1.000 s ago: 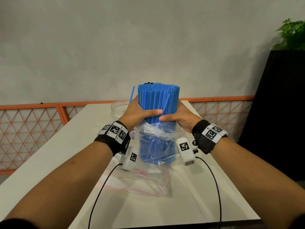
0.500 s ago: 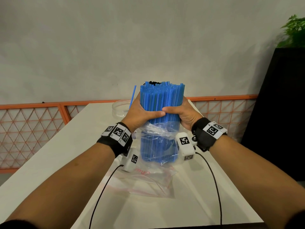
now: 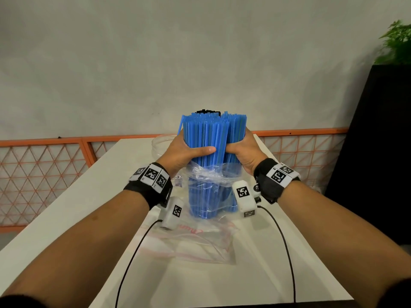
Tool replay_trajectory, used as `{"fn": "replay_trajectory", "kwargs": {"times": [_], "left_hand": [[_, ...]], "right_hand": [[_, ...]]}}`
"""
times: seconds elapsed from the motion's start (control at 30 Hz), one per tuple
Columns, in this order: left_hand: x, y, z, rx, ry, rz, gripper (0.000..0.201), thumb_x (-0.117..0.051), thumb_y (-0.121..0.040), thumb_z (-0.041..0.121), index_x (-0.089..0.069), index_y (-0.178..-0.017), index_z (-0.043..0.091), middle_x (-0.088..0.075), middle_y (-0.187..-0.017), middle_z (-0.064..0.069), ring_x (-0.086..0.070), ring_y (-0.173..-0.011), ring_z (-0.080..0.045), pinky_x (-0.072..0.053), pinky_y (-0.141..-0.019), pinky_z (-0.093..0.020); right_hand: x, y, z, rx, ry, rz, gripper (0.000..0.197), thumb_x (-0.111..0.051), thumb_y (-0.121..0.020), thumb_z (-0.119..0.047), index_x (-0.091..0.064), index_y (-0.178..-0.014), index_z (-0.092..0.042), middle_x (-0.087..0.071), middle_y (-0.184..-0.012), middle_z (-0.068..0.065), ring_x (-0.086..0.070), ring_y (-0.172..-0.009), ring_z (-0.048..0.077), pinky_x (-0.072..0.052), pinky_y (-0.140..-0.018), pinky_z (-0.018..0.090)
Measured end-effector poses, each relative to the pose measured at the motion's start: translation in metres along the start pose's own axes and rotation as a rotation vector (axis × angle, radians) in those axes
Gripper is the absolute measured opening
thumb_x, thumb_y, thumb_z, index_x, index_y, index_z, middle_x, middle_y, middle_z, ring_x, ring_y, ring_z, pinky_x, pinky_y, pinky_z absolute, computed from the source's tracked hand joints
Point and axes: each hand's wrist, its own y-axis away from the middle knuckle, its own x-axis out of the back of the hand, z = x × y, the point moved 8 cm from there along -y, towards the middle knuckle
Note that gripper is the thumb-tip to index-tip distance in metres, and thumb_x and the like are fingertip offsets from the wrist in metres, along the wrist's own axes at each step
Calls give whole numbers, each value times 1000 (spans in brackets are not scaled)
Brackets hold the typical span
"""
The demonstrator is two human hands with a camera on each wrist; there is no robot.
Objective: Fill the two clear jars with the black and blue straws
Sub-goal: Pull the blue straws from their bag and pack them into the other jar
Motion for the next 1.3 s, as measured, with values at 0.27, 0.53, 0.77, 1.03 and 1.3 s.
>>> {"fn": "replay_trajectory", "kwargs": {"times": [0.27,0.53,0.77,1.03,1.3], "left_hand": [[23,5,10,-49,31,38,71,-86,-71,19,-51,-133,14,-62,-130,-8,-65,-112,-22,-55,-94,-40],[23,-1,20,-70,-14,41,48,-86,-71,19,-64,-114,15,-68,-122,-13,-67,-108,-27,-56,-92,-38],[18,-18,14,6,-57,76,33,-71,-87,4,-63,-119,-1,-71,-115,-13,-71,-98,-18,-59,-84,-30],[27,-27,25,-59,-89,170,30,-77,-84,15,-66,-110,3,-72,-108,-12,-70,-99,-24,-59,-84,-36],[30,-24,31,-57,-52,157,7,-76,-85,17,-70,-88,14,-77,-84,3,-73,-80,-11,-57,-68,-22]], "right_hand": [[6,-4,4,4,10,52,55,-77,-74,6,-54,-124,-3,-67,-116,17,-66,-107,29,-55,-88,52],[7,-5,3,26,3,51,55,-77,-76,2,-54,-125,-5,-67,-117,15,-66,-108,29,-55,-89,53],[11,-7,4,34,24,95,54,-77,-75,3,-55,-124,-5,-68,-116,14,-66,-107,26,-56,-90,47],[13,-9,5,46,9,120,52,-77,-74,6,-56,-120,-7,-69,-112,11,-68,-102,22,-59,-79,33],[14,-8,4,44,2,112,56,-76,-75,6,-53,-125,-5,-67,-117,14,-66,-108,26,-56,-89,46]]}}
